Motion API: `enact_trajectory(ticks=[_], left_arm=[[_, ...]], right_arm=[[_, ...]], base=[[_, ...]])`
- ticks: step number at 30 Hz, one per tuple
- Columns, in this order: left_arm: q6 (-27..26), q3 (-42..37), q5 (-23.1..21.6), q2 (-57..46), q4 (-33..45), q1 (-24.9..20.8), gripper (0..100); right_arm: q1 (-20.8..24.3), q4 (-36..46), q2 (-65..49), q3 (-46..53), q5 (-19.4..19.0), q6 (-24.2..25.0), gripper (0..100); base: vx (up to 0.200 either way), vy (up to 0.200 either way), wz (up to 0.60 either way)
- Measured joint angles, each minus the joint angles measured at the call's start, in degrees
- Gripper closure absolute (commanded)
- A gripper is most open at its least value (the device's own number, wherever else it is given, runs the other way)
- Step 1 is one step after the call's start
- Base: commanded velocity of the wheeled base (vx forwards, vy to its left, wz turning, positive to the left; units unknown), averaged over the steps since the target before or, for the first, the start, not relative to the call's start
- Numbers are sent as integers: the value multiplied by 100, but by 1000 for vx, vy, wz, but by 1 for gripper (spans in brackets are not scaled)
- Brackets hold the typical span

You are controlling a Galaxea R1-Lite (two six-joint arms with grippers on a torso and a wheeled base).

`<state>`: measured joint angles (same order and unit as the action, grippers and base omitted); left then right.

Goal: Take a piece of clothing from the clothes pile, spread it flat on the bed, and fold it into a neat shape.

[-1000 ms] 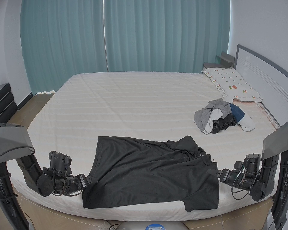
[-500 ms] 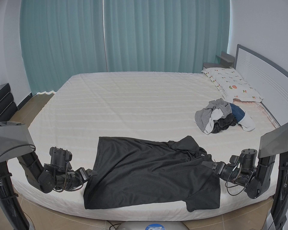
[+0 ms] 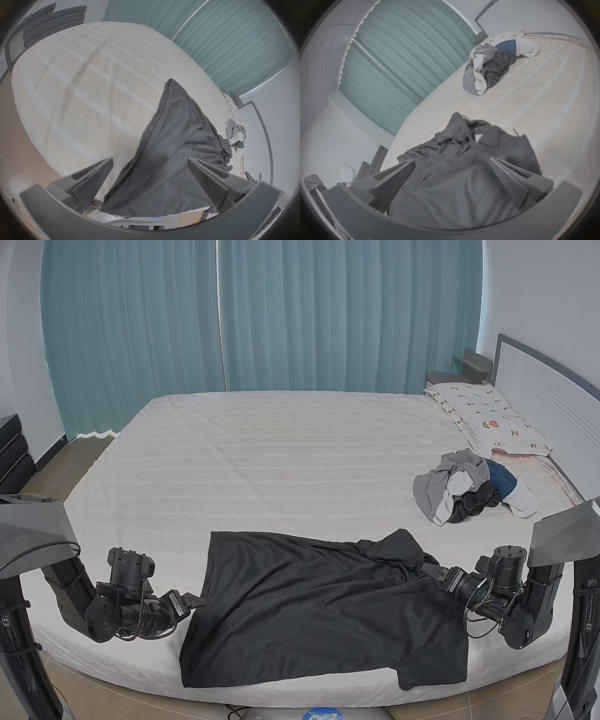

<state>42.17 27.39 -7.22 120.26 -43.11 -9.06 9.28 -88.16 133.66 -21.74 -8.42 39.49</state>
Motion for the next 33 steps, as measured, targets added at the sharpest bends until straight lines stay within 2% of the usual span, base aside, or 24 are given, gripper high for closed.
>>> enact_trajectory(ticks=[7,21,27,28,33], left_arm=[[9,-6,-6,79,-6,-23,0],[346,140,-22,278,-17,-28,0],[375,184,-33,323,-17,-28,0],[375,193,-41,328,-20,-28,0],[379,216,-80,345,-22,-26,0]], right_arm=[[4,580,124,-714,205,-10,0],[-35,3016,575,-3160,441,-117,0],[-33,3640,989,-3984,512,-563,0],[-29,3674,1072,-4097,556,-638,100],[-21,3734,1334,-4469,655,-779,100]], base=[[0,0,0],[0,0,0],[0,0,0],[0,0,0],[0,0,0]])
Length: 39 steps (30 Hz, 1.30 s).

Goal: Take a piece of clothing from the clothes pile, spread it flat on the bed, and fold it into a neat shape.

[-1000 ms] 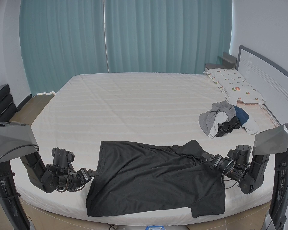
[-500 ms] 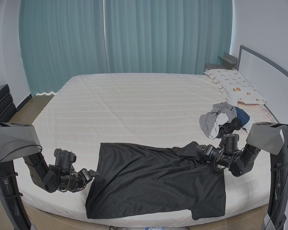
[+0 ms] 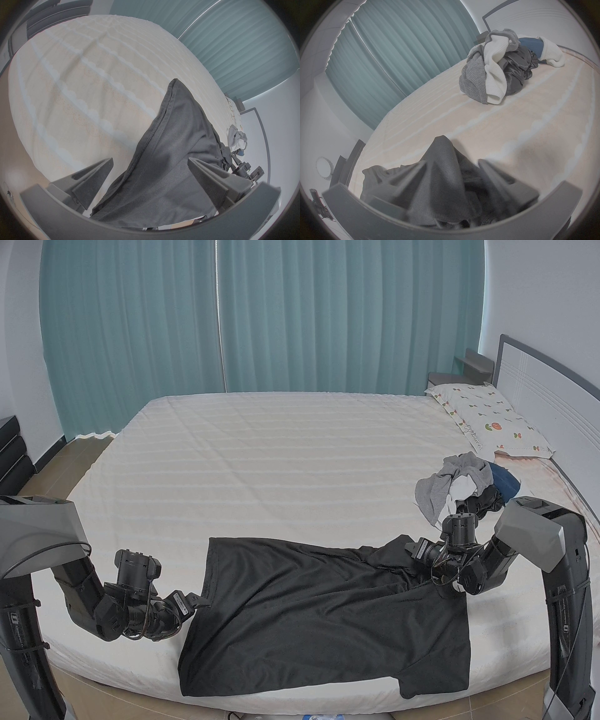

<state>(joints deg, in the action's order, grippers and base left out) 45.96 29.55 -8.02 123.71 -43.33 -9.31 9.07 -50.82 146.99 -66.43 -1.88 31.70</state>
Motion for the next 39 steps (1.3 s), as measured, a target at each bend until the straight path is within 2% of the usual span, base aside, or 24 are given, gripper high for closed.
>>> enact_trajectory(ticks=[10,20,24,30,31,39], left_arm=[[7,11,-7,5,6,17,0],[21,16,-2,11,9,17,0],[33,18,0,11,9,13,0],[44,18,4,11,11,2,0],[43,18,4,11,11,0,0],[49,16,15,22,11,-9,0]], right_arm=[[-137,35,67,-909,43,-20,100],[-232,408,226,-3029,223,-13,100],[-183,816,522,-4050,302,-39,100],[-34,1156,1143,-4706,406,-193,100],[-23,1174,1219,-4736,417,-213,0],[-108,1448,1541,-4719,483,-250,0]], base=[[0,0,0],[0,0,0],[0,0,0],[0,0,0],[0,0,0],[0,0,0]])
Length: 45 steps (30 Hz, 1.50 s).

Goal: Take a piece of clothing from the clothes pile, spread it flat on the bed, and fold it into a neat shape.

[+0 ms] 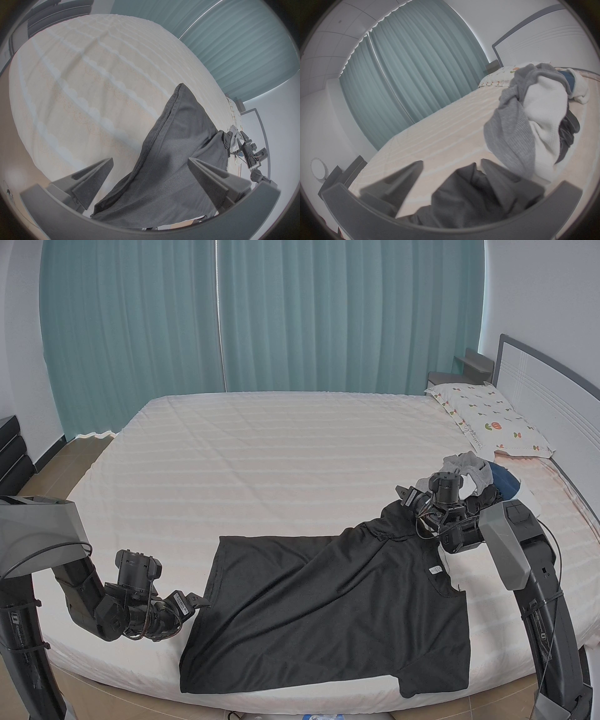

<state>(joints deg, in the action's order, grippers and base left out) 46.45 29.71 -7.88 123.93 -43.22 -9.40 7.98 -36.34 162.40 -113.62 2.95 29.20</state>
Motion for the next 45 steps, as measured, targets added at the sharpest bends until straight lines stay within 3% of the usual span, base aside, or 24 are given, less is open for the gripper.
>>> enact_trajectory(ticks=[9,16,23,34,41,45], left_arm=[[106,20,5,5,-5,1,0],[422,227,30,-6,24,23,0],[778,725,163,-22,197,34,0],[1013,2826,252,272,1139,26,0],[1139,4094,235,906,1339,12,0],[1196,4618,241,1345,1363,67,0]], right_arm=[[-199,35,-546,1442,-50,167,0],[-258,-301,-1246,3073,-158,855,0],[-239,-1059,-2075,5058,-588,1487,0],[-236,-3666,-2817,7919,-1340,2277,0],[-374,-4815,-2804,8741,-1757,2655,0],[-407,-4977,-2734,8983,-1880,2721,0]], base=[[0,0,0],[0,0,0],[0,0,0],[0,0,0],[0,0,0],[0,0,0]])
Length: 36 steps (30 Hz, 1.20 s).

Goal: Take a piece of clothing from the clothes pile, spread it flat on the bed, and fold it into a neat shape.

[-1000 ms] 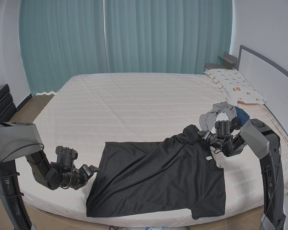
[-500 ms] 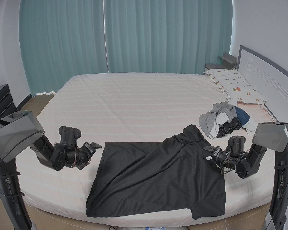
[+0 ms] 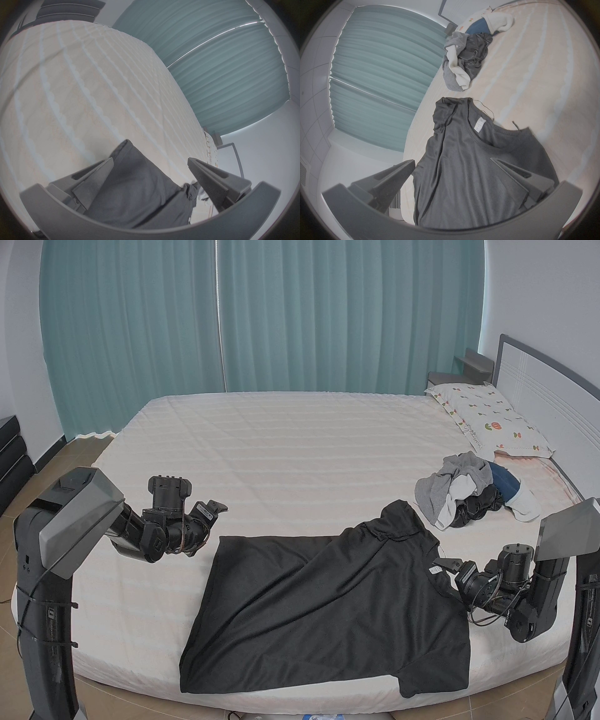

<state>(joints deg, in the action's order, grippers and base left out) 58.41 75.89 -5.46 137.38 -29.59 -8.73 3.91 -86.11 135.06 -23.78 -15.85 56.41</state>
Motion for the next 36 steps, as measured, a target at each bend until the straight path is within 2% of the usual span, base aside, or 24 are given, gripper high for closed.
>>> enact_trajectory(ticks=[7,10,24,36], left_arm=[[-134,402,586,535,-284,-9,0],[-430,438,694,711,-466,-78,0],[-1068,591,1200,1241,-547,-372,0],[-1346,678,1254,1462,-519,-419,0]], right_arm=[[2,-202,83,162,-38,17,0],[7,-282,124,218,-32,11,0],[18,-289,205,257,-38,-2,0],[20,-286,210,246,-38,2,0]], base=[[0,0,0],[0,0,0],[0,0,0],[0,0,0]])
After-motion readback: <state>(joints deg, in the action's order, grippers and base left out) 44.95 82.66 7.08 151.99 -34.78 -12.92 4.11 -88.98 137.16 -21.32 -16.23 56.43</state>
